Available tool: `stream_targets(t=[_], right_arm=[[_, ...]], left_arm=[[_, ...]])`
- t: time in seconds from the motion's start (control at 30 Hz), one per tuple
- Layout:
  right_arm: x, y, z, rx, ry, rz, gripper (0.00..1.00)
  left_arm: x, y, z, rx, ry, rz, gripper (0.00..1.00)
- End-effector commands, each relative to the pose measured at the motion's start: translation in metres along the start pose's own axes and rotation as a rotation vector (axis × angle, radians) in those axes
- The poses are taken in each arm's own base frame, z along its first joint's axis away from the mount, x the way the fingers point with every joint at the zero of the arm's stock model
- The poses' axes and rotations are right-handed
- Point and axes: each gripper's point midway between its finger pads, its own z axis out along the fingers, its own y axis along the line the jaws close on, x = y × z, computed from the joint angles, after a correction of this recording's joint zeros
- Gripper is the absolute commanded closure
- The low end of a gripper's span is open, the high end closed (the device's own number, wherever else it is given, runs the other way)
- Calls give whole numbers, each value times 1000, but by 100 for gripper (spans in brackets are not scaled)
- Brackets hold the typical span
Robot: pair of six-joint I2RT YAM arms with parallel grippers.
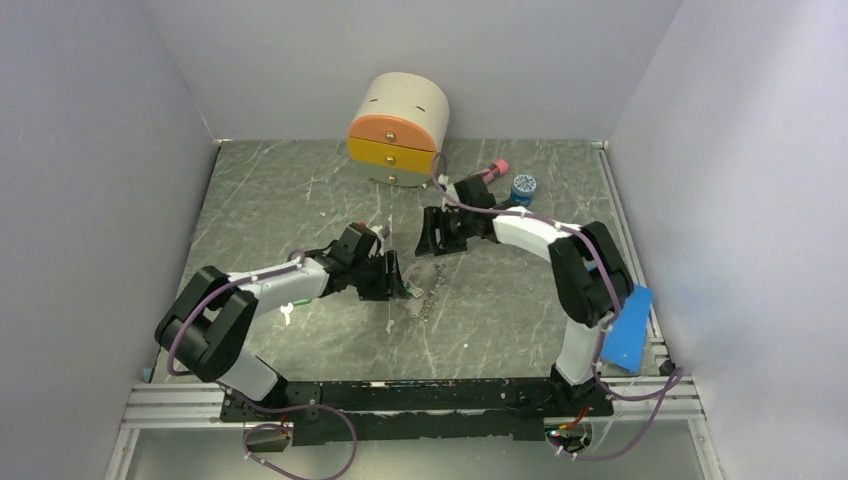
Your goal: Put the keys on the keyring
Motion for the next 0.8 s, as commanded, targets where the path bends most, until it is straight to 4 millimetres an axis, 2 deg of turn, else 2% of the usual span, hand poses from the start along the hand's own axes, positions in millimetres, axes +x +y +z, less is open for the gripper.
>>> stream_targets(t=[0.0,0.13,0.2,0.27,0.43,0.53,0.67,0.77], right_arm=[[-30,5,-48,54,-151,-65,32],[-13,-20,-57,111,-138,6,31],[1,-31,-56,109,-109,54,31],[13,-33,-51,74,-80,94,32],[36,-25,-31,-53,-24,171,32],[41,-22,-18,-87,5,190,33],[41,-15,-2,-114,49,171,33],[46,2,12,-149,97,127,33]], left_arm=[[-30,-1,-22,-16,-95,67,37],[-45,-1,-20,30,-96,78,36],[-50,0,-15,54,-84,70,36],[-56,-2,-9,92,-76,58,36],[-61,-6,4,148,-57,27,38],[-58,-8,9,180,-60,7,39],[-41,-5,10,212,-43,-49,39],[-31,-2,7,211,-50,-77,40]])
